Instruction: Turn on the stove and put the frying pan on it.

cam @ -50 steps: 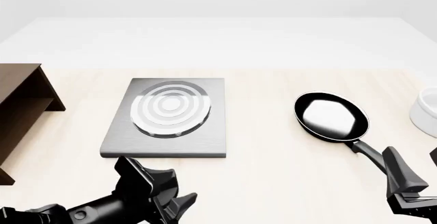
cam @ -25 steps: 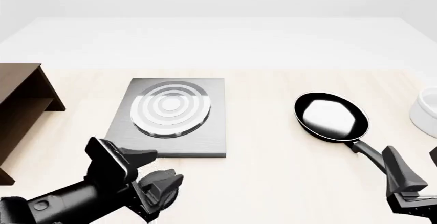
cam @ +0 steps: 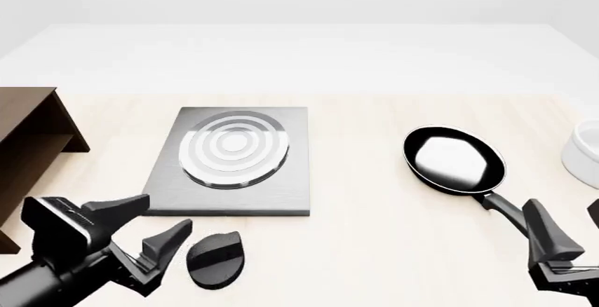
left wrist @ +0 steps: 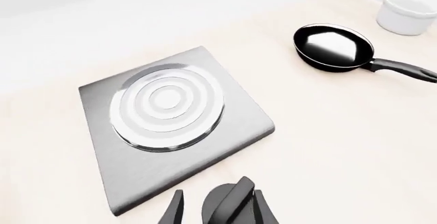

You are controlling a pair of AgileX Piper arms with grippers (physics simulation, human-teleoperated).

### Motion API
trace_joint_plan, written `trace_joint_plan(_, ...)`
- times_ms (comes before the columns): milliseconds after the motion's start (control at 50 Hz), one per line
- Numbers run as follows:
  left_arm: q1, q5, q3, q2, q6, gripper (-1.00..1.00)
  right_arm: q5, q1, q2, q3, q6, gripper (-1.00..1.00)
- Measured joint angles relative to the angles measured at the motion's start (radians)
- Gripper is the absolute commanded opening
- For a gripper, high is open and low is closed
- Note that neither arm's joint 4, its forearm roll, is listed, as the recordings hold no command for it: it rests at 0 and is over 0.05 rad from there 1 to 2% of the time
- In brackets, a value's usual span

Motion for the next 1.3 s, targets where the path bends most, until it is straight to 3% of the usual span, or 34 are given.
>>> trace_joint_plan(240, 0.167, 0.036, 0.091, -0.186, -0.004, 1.00, -0.003, 0.001, 0.007, 0.000, -0.007, 1.00)
trace_joint_plan(560, 0.400, 0.231, 0.134, -0.526, 0.015, 1.00, -0.011, 0.000, 0.019, 0.000, -0.014, 1.00)
trace_joint_plan(740, 0.496, 0.294, 0.140, -0.633, 0.023, 1.00, -0.053, 0.000, 0.069, 0.000, -0.021, 1.00)
trace_joint_plan(1060, 0.561, 0.333, 0.144, -0.691, 0.048, 1.00, -0.118, 0.021, 0.242, -0.042, -0.021, 1.00)
trace_joint_plan(1300, 0.571, 0.340, 0.145, -0.702, 0.074, 1.00, -0.056, 0.022, 0.360, -0.124, 0.035, 1.00)
